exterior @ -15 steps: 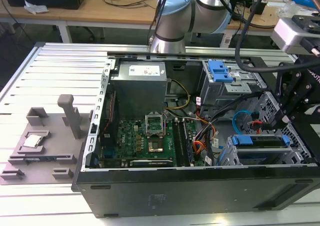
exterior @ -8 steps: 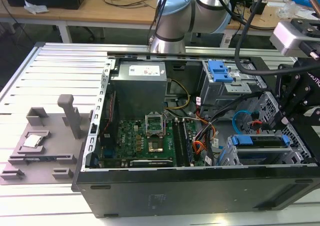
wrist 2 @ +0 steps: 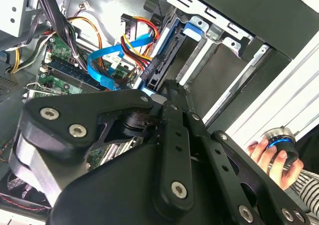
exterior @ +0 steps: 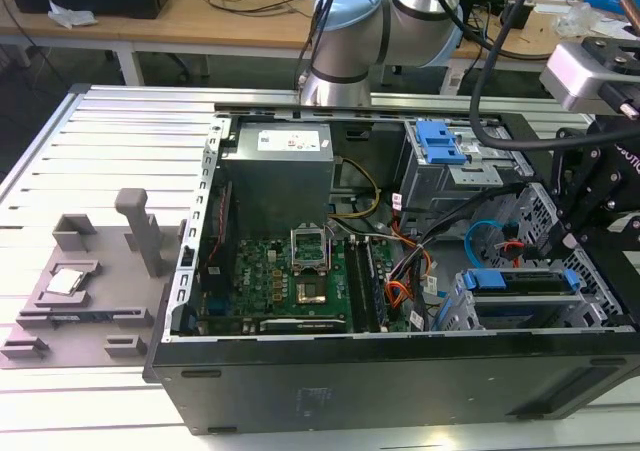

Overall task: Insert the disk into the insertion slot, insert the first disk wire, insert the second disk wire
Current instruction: 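Insert the first disk wire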

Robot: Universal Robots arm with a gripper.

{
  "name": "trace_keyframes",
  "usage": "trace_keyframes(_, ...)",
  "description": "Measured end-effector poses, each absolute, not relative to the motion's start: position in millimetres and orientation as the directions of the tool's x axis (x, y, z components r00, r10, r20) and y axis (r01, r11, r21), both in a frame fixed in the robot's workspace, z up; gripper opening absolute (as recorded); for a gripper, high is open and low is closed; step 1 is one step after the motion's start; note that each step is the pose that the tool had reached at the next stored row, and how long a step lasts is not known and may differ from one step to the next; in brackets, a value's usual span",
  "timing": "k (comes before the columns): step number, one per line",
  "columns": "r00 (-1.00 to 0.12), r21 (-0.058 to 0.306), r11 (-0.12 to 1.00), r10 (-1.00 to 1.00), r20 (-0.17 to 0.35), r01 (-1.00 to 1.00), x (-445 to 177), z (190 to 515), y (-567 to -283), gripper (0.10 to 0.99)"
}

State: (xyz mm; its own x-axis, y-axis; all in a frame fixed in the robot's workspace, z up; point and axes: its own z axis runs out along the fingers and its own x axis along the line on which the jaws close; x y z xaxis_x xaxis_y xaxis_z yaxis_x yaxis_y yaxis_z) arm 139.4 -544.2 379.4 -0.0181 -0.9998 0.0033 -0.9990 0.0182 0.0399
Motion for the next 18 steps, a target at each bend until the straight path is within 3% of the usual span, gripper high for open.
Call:
trace_keyframes(2,-0.018,0.04,0.018,-1.0,0.003,-0.999,139,379,-544,0.106)
trace_keyframes(6,-0.018,0.04,0.018,-1.0,0.003,-0.999,140,379,-544,0.357)
trace_keyframes(7,-0.018,0.04,0.018,-1.0,0.003,-0.999,140,379,-544,0.357)
trace_keyframes(8,-0.018,0.04,0.018,-1.0,0.003,-0.999,140,379,-544,0.42)
trace_keyframes(18,-0.018,0.04,0.018,-1.0,0.004,-0.999,140,379,-524,0.42)
